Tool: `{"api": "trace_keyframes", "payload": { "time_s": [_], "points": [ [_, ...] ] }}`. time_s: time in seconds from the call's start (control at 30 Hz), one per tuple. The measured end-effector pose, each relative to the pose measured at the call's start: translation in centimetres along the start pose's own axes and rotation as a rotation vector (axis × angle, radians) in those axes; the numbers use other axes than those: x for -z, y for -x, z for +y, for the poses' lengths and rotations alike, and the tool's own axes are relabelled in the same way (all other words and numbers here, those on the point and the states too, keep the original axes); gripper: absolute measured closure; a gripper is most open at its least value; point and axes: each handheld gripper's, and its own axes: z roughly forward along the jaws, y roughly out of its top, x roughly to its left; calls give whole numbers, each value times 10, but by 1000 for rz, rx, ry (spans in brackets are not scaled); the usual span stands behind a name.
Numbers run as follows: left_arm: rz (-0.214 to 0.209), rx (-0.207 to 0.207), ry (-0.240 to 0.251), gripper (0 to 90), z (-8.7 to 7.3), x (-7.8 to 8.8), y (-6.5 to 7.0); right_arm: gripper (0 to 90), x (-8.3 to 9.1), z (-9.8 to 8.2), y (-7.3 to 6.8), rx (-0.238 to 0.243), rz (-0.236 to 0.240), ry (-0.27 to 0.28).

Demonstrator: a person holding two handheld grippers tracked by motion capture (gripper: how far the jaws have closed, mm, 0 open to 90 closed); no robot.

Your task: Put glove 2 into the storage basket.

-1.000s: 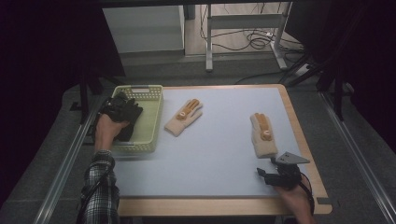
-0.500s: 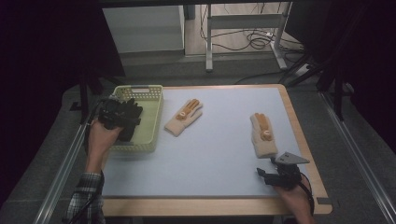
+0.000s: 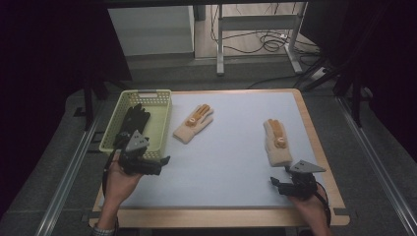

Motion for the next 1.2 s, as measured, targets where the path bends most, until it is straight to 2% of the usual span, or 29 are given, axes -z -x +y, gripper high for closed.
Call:
{"api": "trace_keyframes", "payload": {
  "time_s": [0.13, 0.23, 0.37, 0.5, 0.6, 0.63, 0.67, 0.7, 0.83, 0.97, 1.13, 1.2],
  "points": [
    [-14, 2, 18, 23, -26, -6, 17, 259, 0, 0, 0, 0, -1, -1],
    [-33, 32, 16, 23, -42, -14, 21, 259, 0, 0, 0, 0, -1, -1],
    [10, 61, -27, 23, -65, -29, 19, 259, 0, 0, 0, 1, -2, -1],
    [79, 54, -90, 23, -79, -38, 19, 259, 0, 0, 0, 1, -2, -1],
    [93, 67, -142, 25, -90, -47, 17, 259, 0, 0, 0, 1, -2, 0],
    [81, 92, -137, 18, -93, -48, 16, 259, 0, 0, -1, 2, -3, 0],
    [52, 134, -141, 25, -95, -48, 12, 259, 0, 0, -1, 4, -4, -1],
    [37, 160, -146, 29, -95, -49, 9, 259, 0, 0, -1, 4, -2, 1],
    [33, 158, -135, 32, -97, -48, 9, 265, 2, 0, 0, 7, -3, 0],
    [33, 158, -131, 33, -97, -48, 9, 296, 6, 2, 3, -30, 10, 5],
    [33, 160, -131, 31, -97, -48, 9, 391, 17, 17, 8, -57, -2, 21],
    [33, 160, -131, 31, -97, -48, 9, 459, 18, 29, 13, -53, -30, 7]
  ]
}}
